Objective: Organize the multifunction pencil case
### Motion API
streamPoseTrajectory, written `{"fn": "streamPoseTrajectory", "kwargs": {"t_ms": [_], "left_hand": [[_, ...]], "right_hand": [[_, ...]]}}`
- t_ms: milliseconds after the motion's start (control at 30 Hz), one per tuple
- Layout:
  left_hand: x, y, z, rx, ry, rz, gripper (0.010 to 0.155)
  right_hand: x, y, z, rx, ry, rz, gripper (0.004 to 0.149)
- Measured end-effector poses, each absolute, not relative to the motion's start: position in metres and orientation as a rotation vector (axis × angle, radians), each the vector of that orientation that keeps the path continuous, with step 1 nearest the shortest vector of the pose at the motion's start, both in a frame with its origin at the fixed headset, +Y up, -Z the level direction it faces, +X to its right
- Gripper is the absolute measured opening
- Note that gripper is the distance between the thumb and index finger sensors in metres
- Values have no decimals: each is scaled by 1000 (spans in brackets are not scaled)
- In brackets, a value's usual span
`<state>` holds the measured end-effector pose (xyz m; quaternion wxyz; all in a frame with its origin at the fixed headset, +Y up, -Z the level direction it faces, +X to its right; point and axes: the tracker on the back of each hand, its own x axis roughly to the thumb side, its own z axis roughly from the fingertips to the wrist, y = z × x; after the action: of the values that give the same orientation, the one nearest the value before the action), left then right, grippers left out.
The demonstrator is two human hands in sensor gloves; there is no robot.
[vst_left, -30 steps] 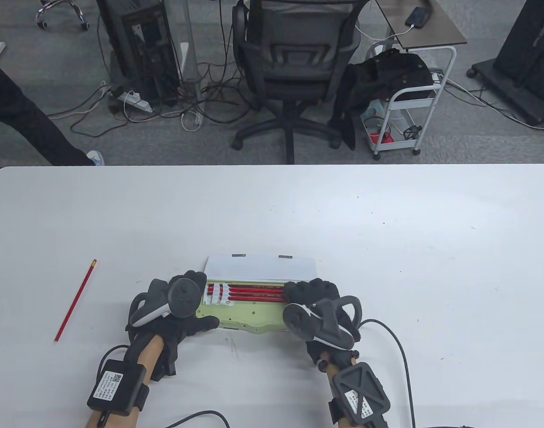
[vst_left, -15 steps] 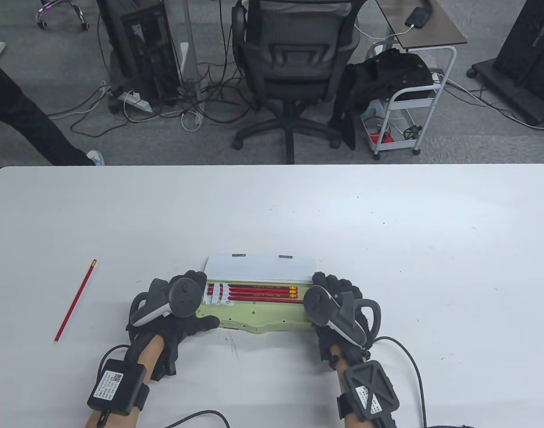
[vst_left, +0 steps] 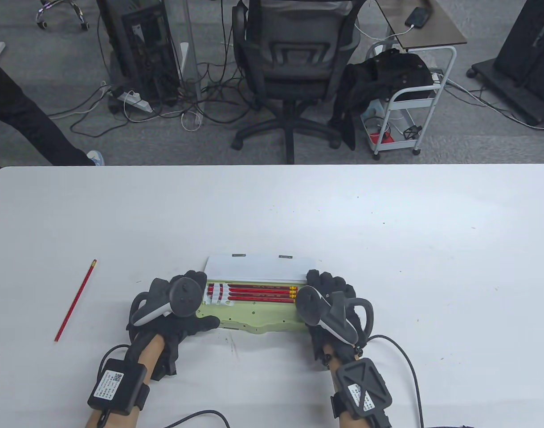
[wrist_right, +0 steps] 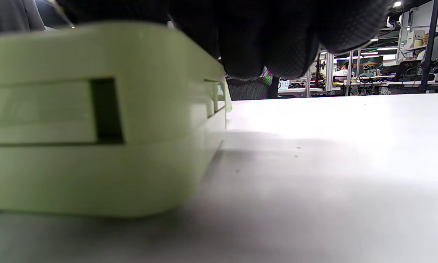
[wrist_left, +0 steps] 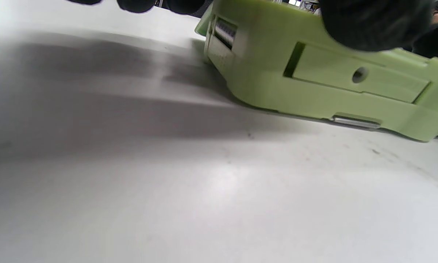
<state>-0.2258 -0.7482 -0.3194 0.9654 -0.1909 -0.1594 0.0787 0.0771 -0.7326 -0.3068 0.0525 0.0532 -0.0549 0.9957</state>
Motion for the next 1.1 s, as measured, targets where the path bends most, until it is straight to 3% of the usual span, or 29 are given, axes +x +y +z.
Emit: {"fn": "streamPoseTrajectory", "kwargs": {"t_ms": [467,800,967,1100], "left_hand": [[-225,-748,-319,-393,-317,148,107],[-225,-749,-319,-394,-313,146,106],[-226,-749,-318,-397,-312,152,106],[-225,-748,-318,-395,-316,146,107]], "right_hand": [[77,-729,-307,150,-141,3023,68],[116,-726,-306,276,255,2740,90],[116,-740,-308,348,463,2682,100],[108,-744,-310,359,511,2751,100]]}}
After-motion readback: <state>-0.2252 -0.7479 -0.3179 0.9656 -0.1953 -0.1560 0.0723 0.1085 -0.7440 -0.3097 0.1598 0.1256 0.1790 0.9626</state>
